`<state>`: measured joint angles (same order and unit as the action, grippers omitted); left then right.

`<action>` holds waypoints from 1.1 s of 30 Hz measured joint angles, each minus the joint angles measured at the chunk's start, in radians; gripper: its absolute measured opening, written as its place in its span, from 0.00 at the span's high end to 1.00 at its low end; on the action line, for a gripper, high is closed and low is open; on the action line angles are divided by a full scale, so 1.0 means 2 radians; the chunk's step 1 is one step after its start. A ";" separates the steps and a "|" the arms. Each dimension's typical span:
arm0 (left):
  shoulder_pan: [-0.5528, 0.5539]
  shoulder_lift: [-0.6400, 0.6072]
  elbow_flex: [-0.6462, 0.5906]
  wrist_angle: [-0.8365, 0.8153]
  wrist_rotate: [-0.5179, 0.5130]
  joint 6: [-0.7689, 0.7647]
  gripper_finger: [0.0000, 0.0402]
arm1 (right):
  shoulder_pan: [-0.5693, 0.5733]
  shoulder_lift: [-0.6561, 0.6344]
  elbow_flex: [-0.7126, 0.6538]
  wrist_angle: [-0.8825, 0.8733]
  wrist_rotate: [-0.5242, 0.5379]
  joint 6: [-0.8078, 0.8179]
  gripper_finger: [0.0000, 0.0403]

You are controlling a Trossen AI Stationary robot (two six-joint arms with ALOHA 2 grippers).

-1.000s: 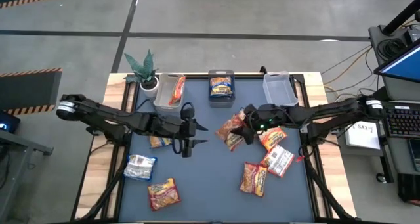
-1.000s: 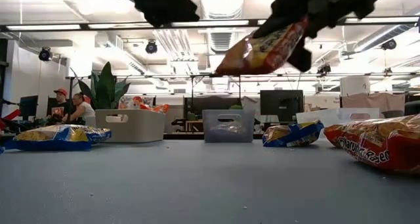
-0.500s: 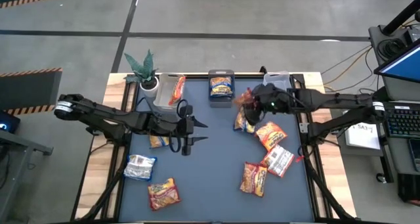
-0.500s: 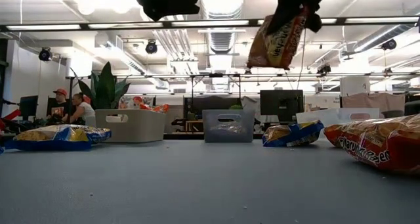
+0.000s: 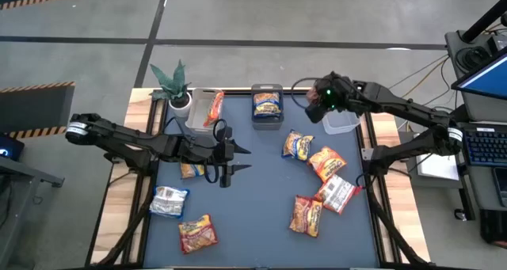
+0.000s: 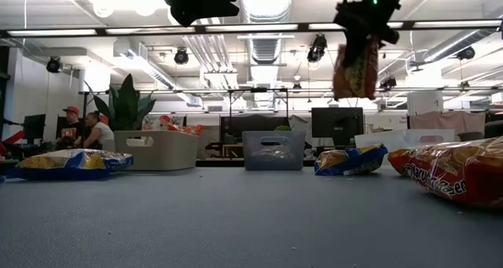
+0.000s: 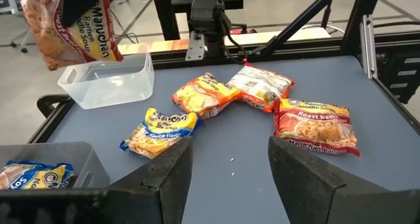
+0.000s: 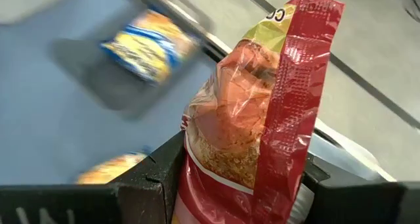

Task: Sort Maruchan noodles
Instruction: Put the red noodle pack into the transparent bin

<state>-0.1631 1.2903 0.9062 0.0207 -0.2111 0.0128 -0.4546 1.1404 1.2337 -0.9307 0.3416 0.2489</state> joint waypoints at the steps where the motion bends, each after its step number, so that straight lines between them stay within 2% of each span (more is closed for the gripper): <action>1: 0.000 0.000 0.000 0.001 0.000 0.000 0.55 | -0.013 0.000 -0.002 -0.005 0.000 0.001 0.60; 9: 0.000 0.000 0.000 0.001 0.000 -0.003 0.55 | -0.106 -0.002 -0.016 -0.031 0.001 0.009 0.60; 19: 0.000 0.000 0.000 0.001 0.000 -0.011 0.55 | -0.183 -0.016 -0.051 -0.030 0.009 0.003 0.60; 23: 0.000 0.000 0.000 0.000 0.000 -0.011 0.55 | -0.193 -0.024 -0.069 -0.018 0.025 -0.003 0.60; 33: 0.000 0.000 0.000 0.000 -0.007 -0.011 0.55 | -0.192 -0.029 -0.074 -0.011 0.022 -0.004 0.60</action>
<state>-0.1627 1.2907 0.9062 0.0204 -0.2260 -0.0100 -0.8379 1.0817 1.0847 -0.9519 0.3851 0.2413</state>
